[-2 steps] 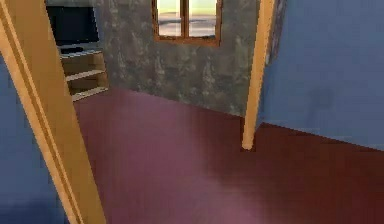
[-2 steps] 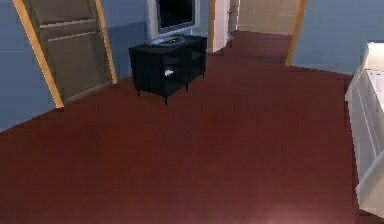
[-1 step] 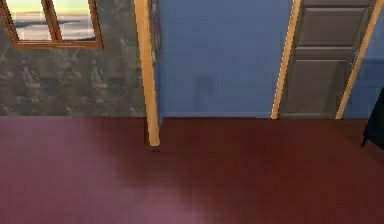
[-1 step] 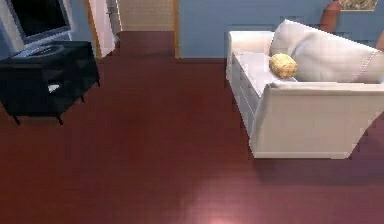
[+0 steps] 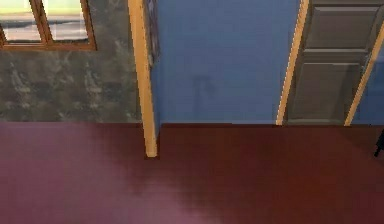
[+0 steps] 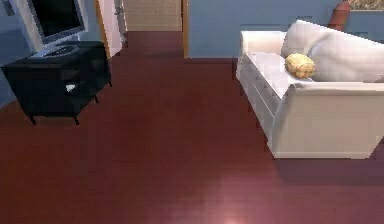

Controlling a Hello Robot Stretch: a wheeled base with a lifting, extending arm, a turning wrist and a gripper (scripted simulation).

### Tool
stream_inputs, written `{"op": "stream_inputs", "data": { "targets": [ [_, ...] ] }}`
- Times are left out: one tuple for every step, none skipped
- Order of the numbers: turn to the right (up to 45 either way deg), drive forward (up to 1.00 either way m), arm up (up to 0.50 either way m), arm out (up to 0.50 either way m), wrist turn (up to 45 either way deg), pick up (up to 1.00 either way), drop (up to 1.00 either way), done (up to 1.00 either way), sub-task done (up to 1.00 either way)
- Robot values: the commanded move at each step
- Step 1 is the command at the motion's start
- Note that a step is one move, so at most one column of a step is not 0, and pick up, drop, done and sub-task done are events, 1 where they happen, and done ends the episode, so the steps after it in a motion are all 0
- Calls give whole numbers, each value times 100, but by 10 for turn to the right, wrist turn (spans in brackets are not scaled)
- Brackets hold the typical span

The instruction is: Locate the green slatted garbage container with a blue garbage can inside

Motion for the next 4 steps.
{"op": "stream_inputs", "data": {
  "targets": [
    [450, 0, 0, 0, 0, 0, 0, 0, 0],
    [450, 0, 0, 0, 0, 0, 0, 0, 0],
    [0, 10, 0, 0, 0, 0, 0, 0, 0],
    [-450, 0, 0, 0, 0, 0, 0, 0, 0]
  ]
}}
